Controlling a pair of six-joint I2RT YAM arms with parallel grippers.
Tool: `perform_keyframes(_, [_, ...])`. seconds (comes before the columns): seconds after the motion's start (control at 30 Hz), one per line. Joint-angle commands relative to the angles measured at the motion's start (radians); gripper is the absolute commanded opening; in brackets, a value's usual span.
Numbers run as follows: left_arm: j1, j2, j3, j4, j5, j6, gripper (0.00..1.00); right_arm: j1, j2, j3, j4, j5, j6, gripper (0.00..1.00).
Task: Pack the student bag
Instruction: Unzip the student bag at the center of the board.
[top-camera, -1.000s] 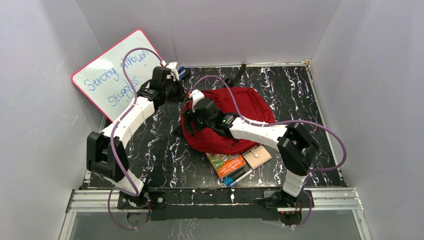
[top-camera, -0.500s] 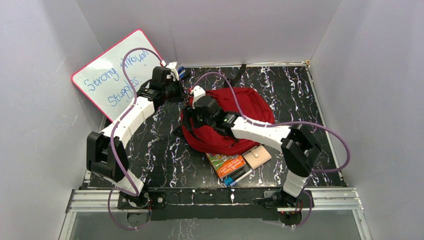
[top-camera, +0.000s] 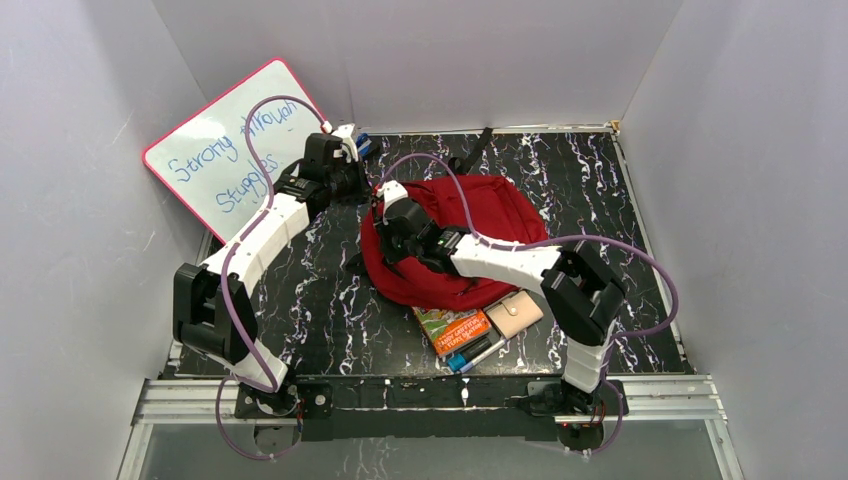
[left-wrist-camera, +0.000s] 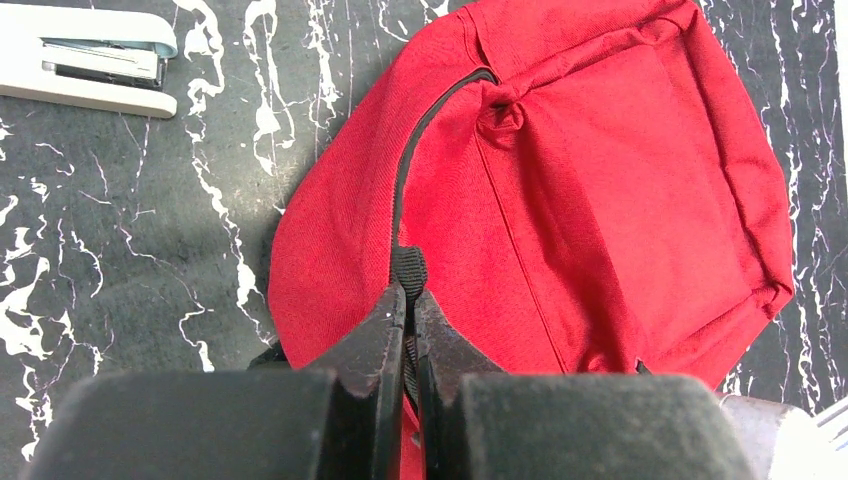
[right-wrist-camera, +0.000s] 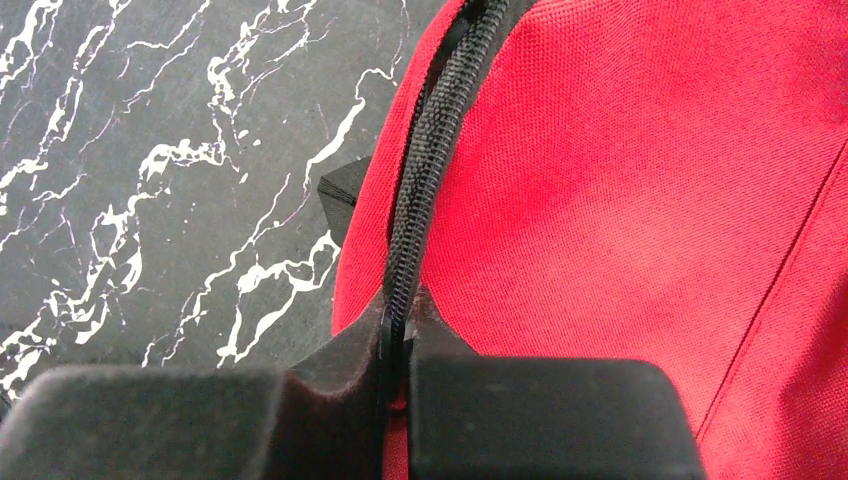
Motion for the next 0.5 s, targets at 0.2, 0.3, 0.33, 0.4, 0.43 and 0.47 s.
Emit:
perform_keyframes(0.2, [0.014,0.018,0.14,-0.041,-0.136,0.007,0.0,0.005,-0.172,-0.014,-0.051,-0.033,-0.245,0.0])
perform_keyframes(0.3, [0.024,0.054,0.188,-0.057,-0.146,0.001,0.0,0.005,-0.243,-0.024,-0.103,-0.093,-0.351,0.0])
perform_keyframes(0.33, [0.03,0.063,0.199,-0.061,-0.17,-0.001,0.0,0.005,-0.269,-0.031,-0.122,-0.121,-0.387,0.0])
perform_keyframes(0.4, [0.039,0.078,0.216,-0.066,-0.176,-0.004,0.0,0.005,-0.324,-0.055,-0.165,-0.15,-0.435,0.0])
perform_keyframes(0.43, [0.043,0.084,0.219,-0.067,-0.173,-0.004,0.0,0.005,-0.352,-0.067,-0.196,-0.171,-0.463,0.0])
perform_keyframes(0.47, [0.047,0.088,0.221,-0.068,-0.17,-0.004,0.0,0.005,-0.378,-0.078,-0.221,-0.178,-0.482,0.0])
